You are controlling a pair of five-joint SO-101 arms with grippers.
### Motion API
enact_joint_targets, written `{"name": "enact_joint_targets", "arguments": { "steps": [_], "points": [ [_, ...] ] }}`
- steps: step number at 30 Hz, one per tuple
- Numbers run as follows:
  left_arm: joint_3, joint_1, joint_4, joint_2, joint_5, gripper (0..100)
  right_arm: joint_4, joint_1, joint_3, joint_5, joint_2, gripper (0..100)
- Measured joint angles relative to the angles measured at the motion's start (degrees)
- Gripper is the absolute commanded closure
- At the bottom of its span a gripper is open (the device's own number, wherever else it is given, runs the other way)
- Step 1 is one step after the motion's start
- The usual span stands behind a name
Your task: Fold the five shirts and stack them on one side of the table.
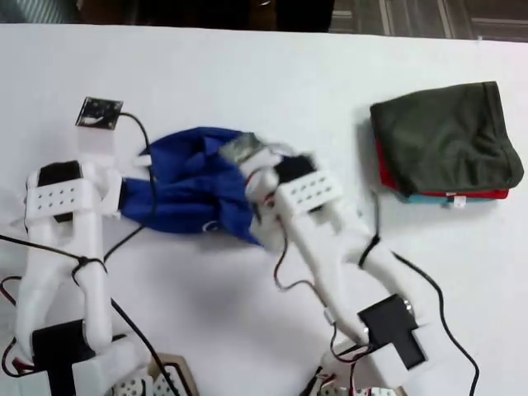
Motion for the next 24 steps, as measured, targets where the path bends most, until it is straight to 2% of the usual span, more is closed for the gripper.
{"name": "enact_joint_targets", "arguments": {
  "steps": [8,14,24],
  "points": [
    [0.00,0.00,0.00,0.00,0.00,97,-11.16,-2.02,6.59,0.09,0.09,80.1],
    [0.00,0.00,0.00,0.00,0.00,97,-16.35,-1.67,6.24,0.00,8.35,80.0],
    [0.00,0.00,0.00,0.00,0.00,97,-13.27,3.78,-4.66,0.00,17.23,80.0]
  ]
}}
